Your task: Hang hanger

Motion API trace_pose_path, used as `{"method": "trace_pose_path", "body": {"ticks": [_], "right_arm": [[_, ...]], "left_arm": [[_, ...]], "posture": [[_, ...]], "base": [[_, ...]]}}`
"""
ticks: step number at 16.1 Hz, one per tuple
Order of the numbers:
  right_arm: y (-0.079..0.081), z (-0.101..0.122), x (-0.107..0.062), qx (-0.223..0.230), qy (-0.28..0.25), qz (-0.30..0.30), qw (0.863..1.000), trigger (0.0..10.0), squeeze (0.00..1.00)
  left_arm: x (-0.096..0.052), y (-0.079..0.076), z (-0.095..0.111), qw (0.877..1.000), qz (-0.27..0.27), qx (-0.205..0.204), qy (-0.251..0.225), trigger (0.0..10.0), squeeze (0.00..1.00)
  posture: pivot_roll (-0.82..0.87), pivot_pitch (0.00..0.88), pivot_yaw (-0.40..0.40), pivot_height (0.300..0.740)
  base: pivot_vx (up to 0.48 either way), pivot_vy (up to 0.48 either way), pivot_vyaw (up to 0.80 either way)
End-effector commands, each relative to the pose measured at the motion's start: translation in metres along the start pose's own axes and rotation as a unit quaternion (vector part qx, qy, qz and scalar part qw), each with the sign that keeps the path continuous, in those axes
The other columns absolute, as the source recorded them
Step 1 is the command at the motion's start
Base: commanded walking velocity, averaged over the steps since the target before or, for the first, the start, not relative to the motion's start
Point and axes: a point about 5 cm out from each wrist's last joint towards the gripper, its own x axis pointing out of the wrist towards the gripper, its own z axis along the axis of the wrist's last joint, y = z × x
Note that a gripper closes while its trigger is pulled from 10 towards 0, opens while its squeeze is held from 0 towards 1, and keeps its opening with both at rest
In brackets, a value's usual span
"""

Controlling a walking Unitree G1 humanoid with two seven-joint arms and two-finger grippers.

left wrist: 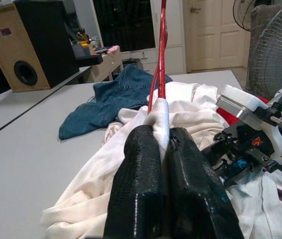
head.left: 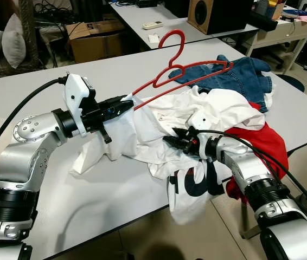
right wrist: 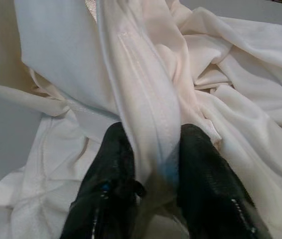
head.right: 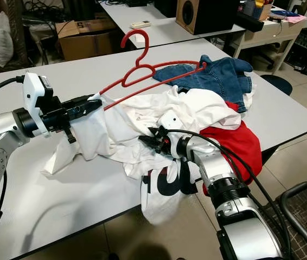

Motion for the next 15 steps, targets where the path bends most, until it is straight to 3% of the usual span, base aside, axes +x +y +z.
{"method": "trace_pose_path", "body": {"ticks": [1, 6, 9, 13, 15], "right_arm": [[-0.003, 0.001, -0.001, 0.006, -0.007, -0.003, 1.0, 0.0, 0.0], [-0.004, -0.001, -0.002, 0.015, -0.009, -0.01, 1.0, 0.0, 0.0], [-0.013, 0.007, -0.01, 0.053, -0.062, -0.051, 0.995, 0.0, 0.0], [-0.037, 0.005, -0.044, 0.123, -0.126, -0.152, 0.973, 0.0, 0.0], [-0.054, 0.001, -0.07, 0.165, -0.152, -0.217, 0.95, 0.0, 0.0]], "left_arm": [[0.004, 0.0, 0.006, 1.0, -0.005, 0.012, -0.005, 0.0, 0.0], [0.005, -0.001, 0.006, 1.0, -0.008, 0.012, -0.005, 0.0, 0.0], [0.004, -0.001, 0.006, 1.0, -0.008, 0.014, -0.008, 0.0, 0.0], [0.002, 0.001, 0.007, 1.0, -0.006, 0.015, -0.015, 0.0, 0.0], [0.002, 0.002, 0.01, 0.999, -0.007, 0.018, -0.031, 0.0, 0.0]], "posture": [[0.06, 0.019, 0.027, 0.74], [0.06, 0.014, 0.028, 0.74], [0.06, 0.007, 0.03, 0.74], [0.04, 0.0, 0.044, 0.74], [0.03, 0.0, 0.054, 0.74]], "base": [[0.0, 0.0, 0.0], [0.0, 0.0, 0.0], [0.0, 0.0, 0.0], [0.0, 0.0, 0.0], [0.0, 0.0, 0.0]]}}
